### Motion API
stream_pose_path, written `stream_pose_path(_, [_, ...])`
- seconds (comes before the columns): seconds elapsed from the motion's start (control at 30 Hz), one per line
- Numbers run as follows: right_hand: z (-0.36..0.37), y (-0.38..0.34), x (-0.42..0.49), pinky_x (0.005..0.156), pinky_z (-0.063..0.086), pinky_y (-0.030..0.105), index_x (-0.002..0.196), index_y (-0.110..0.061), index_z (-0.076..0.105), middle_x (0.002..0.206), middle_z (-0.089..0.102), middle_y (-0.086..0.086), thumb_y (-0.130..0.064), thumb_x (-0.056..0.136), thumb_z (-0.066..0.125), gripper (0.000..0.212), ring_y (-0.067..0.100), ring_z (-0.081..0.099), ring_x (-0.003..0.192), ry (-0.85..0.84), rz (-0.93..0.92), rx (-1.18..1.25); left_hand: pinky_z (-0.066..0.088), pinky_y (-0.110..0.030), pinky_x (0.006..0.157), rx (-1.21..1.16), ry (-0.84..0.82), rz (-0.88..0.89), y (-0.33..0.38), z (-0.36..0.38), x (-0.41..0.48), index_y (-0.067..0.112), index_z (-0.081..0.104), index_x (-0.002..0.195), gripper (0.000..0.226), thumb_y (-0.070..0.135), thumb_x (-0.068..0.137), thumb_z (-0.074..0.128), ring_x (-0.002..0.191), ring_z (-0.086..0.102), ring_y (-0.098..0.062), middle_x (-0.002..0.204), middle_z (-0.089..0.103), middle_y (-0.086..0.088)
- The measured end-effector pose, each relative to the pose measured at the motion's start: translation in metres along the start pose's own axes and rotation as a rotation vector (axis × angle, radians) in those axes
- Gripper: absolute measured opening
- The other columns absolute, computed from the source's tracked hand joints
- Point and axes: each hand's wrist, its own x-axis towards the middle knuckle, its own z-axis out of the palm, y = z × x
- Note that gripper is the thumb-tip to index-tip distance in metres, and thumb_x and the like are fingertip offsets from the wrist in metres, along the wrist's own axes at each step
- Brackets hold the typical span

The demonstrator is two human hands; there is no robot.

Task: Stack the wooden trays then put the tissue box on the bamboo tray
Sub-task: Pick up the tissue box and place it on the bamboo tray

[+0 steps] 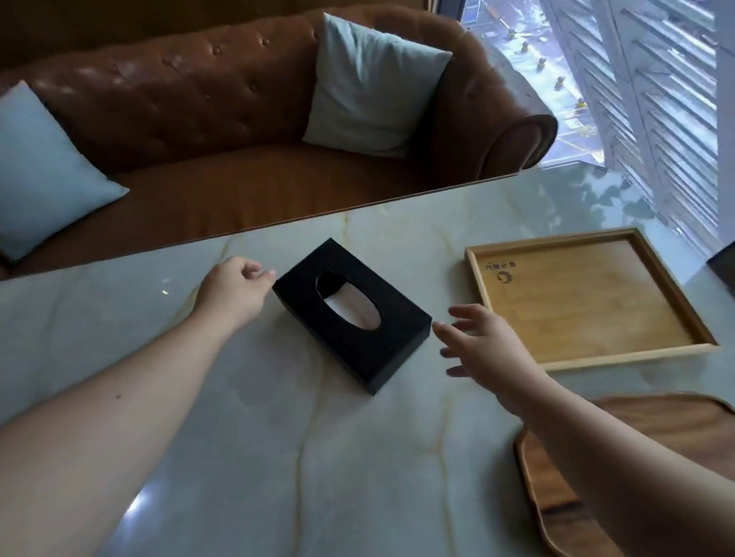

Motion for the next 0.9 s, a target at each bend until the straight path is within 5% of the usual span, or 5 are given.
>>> stream_pose_path(0.17, [0.027, 0.007, 0.022, 0.077, 0.062, 0.046, 0.132, -0.015, 0.053, 0.123, 0.060, 0.008, -0.030, 0.092, 0.063, 0.044, 0.024, 0.073, 0.085, -0.010, 0.042, 0.183, 0.038, -0.029, 0.094, -0.123, -0.147, -0.043, -0.012, 0.024, 0.025, 0.008, 0.059, 0.126, 0.042, 0.030, 0.090, 0.060, 0.120, 0.057, -0.027, 0.128, 0.063, -0.011])
stream_pose_path(0.4, [0.033, 0.009, 0.034, 0.079, 0.060, 0.047, 0.105, -0.020, 0.065, 0.090, 0.069, -0.002, -0.020, 0.095, 0.056, 0.013, 0.016, 0.068, 0.071, 0.107, -0.074, 0.049, 0.051, -0.039, 0.087, -0.258, -0.192, -0.054, -0.027, 0.038, 0.011, 0.019, 0.070, 0.085, 0.008, 0.026, 0.081, 0.070, 0.093, 0.068, -0.029, 0.087, 0.072, -0.005])
stream_pose_path(0.5, [0.025, 0.003, 0.049, 0.085, 0.057, 0.048, 0.111, -0.022, 0.066, 0.094, 0.070, -0.002, -0.025, 0.094, 0.055, 0.020, 0.019, 0.068, 0.079, 0.138, -0.127, -0.063, 0.055, -0.052, 0.087, -0.281, -0.198, -0.105, -0.038, 0.033, -0.013, 0.014, 0.069, 0.077, 0.024, 0.035, 0.069, 0.075, 0.088, 0.070, -0.032, 0.085, 0.074, -0.010])
stream_pose_path(0.63, [0.016, -0.012, 0.069, 0.090, 0.051, 0.034, 0.116, -0.022, 0.065, 0.108, 0.069, -0.002, -0.022, 0.094, 0.052, 0.027, 0.019, 0.065, 0.097, 0.086, -0.189, -0.243, 0.059, -0.041, 0.072, -0.311, -0.192, -0.176, -0.046, 0.035, -0.046, 0.005, 0.061, 0.088, 0.035, 0.029, 0.071, 0.081, 0.080, 0.067, -0.023, 0.091, 0.068, -0.010])
stream_pose_path(0.9, [0.005, -0.023, 0.085, 0.100, 0.043, 0.028, 0.127, -0.016, 0.061, 0.127, 0.065, 0.005, -0.019, 0.095, 0.054, 0.033, 0.019, 0.060, 0.117, -0.036, -0.259, -0.426, 0.061, -0.051, 0.072, -0.298, -0.266, -0.191, -0.050, 0.039, -0.068, 0.008, 0.053, 0.082, 0.039, 0.032, 0.070, 0.081, 0.079, 0.070, -0.031, 0.089, 0.067, -0.014])
